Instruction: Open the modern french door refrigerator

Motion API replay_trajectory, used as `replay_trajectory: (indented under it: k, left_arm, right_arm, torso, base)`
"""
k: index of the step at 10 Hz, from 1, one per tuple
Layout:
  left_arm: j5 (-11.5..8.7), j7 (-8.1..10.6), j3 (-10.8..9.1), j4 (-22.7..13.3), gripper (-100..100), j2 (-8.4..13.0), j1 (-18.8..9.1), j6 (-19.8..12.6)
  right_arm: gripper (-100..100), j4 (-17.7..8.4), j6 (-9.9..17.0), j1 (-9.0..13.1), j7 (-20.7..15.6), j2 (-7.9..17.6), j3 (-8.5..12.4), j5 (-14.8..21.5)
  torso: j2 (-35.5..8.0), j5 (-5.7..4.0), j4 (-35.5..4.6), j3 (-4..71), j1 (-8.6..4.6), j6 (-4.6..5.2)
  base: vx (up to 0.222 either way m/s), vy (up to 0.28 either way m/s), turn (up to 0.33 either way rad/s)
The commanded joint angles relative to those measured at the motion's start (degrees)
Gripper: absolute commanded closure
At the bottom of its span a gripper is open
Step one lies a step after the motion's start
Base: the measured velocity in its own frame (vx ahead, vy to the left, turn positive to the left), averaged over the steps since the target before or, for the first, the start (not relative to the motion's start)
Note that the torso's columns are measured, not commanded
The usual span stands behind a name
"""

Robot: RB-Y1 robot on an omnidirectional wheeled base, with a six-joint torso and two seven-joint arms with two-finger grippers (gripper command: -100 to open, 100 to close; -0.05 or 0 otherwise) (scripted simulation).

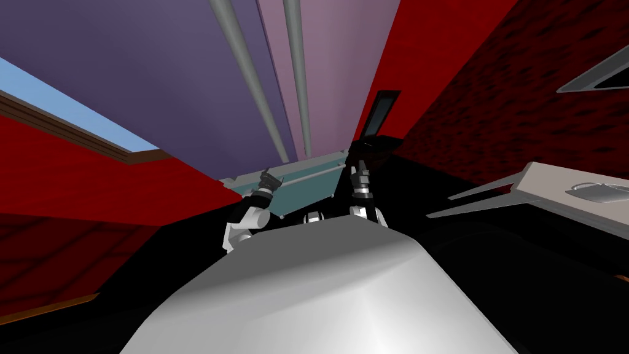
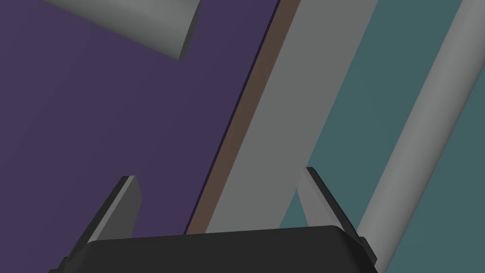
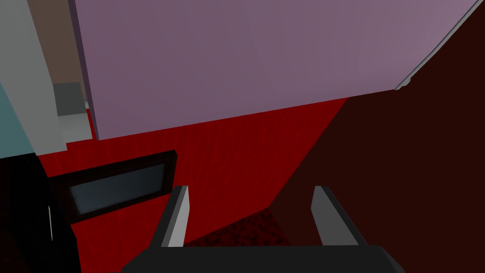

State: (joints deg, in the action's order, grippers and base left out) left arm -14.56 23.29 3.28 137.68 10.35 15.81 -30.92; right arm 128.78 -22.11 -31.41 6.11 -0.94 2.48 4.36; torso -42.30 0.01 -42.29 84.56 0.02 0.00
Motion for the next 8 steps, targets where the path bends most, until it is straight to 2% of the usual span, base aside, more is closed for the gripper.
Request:
replay_trajectory:
  k: [1,3,4,7,8]
  left_arm:
    - [-1.02,1.29,0.05,0.75,-100,-0.53,-0.45,-3.61]
    - [-2.26,2.82,0.15,1.77,-100,-1.64,-1.27,-7.1]
    - [-2.26,2.82,0.15,1.77,-100,-1.64,-1.27,-7.8]
    - [-3.89,4.84,0.27,4.41,-100,-4.26,-2.33,-12.96]
    - [-3.89,4.84,0.27,4.41,-100,-4.26,-2.33,-13.39]
  right_arm:
    - [0,0.0,0.0,0.0,0.0,0.0,0.0,0.0]
    - [0,0.0,0.0,0.0,0.0,0.0,0.0,0.0]
    - [0,0.0,0.0,0.0,0.0,0.0,0.0,0.0]
    - [0,0.0,0.0,0.0,0.0,0.0,0.0,0.0]
    - [0,0.0,0.0,0.0,0.0,0.0,0.0,0.0]
  torso:
    - [0.02,-0.01,0.0,0.01,-0.02,0.0]
    - [-0.01,-0.01,-0.01,-0.01,-0.02,0.0]
    - [0.08,-0.02,0.02,0.05,-0.06,-0.01]
    - [0.02,0.0,0.0,0.01,-0.02,0.0]
    - [0.07,-0.02,0.02,0.04,-0.05,0.0]
  base:
    - [0.06,-0.035,0.035]
    - [0.079,-0.04,0.075]
    - [0.063,-0.041,0.028]
    - [0.066,-0.038,0.065]
    - [0.055,-0.031,0.014]
